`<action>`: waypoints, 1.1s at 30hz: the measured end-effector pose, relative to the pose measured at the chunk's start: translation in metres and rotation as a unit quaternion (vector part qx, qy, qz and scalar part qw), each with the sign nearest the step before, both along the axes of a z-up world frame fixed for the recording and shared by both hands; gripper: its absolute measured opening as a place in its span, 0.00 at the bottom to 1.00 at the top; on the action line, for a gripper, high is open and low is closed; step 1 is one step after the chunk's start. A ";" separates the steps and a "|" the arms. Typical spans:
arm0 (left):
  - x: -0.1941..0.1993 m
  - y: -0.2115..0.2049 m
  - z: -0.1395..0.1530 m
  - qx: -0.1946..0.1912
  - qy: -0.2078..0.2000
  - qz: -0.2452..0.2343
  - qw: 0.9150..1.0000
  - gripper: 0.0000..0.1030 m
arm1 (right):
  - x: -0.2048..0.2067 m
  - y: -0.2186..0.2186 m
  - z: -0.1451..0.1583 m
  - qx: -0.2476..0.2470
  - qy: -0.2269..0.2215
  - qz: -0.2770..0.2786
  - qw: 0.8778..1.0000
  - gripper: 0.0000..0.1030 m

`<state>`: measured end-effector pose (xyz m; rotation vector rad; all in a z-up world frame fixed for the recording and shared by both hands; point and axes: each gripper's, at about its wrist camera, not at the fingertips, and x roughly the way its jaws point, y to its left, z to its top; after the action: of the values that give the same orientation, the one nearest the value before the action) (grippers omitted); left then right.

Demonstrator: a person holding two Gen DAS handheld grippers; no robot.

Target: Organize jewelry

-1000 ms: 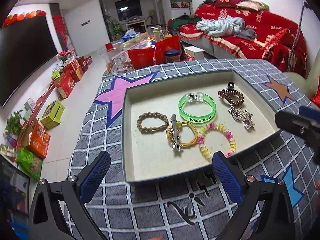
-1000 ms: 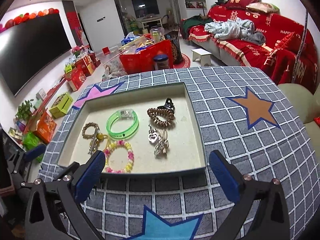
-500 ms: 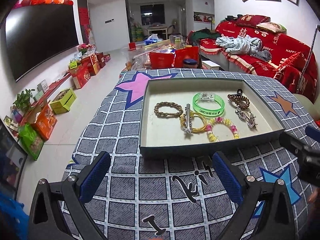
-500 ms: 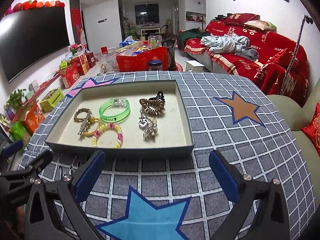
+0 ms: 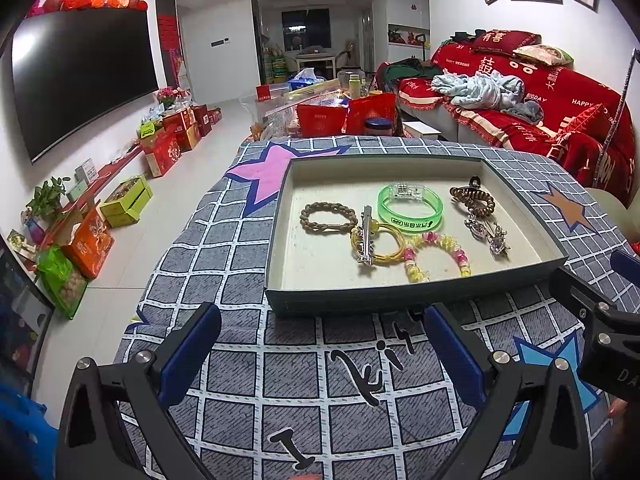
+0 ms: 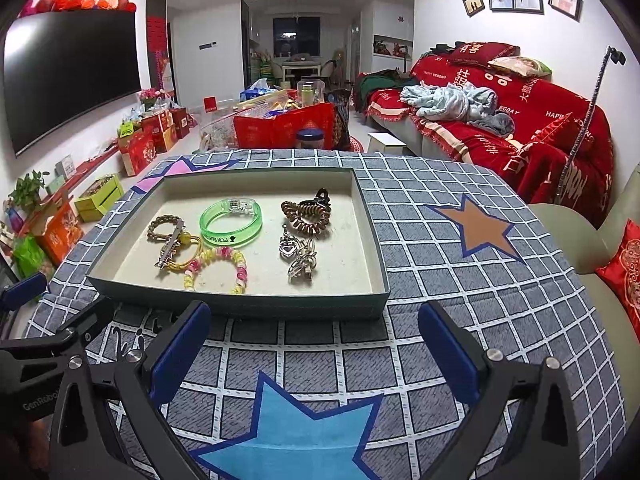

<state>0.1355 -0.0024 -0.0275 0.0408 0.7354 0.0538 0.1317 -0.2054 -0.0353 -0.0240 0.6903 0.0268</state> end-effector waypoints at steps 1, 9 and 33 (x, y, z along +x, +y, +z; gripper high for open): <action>0.000 0.000 0.000 -0.001 0.001 0.000 1.000 1.00 | 0.000 -0.001 0.000 0.002 0.000 -0.001 1.000 1.00; -0.001 -0.004 -0.001 0.000 0.001 -0.002 1.000 1.00 | 0.001 -0.001 -0.001 0.009 0.003 0.000 1.000 1.00; -0.001 -0.001 -0.001 -0.004 0.004 0.005 1.000 1.00 | 0.000 0.003 0.002 0.013 0.001 -0.003 1.000 1.00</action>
<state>0.1349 -0.0033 -0.0286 0.0304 0.7445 0.0595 0.1313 -0.2023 -0.0335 0.0031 0.6912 0.0309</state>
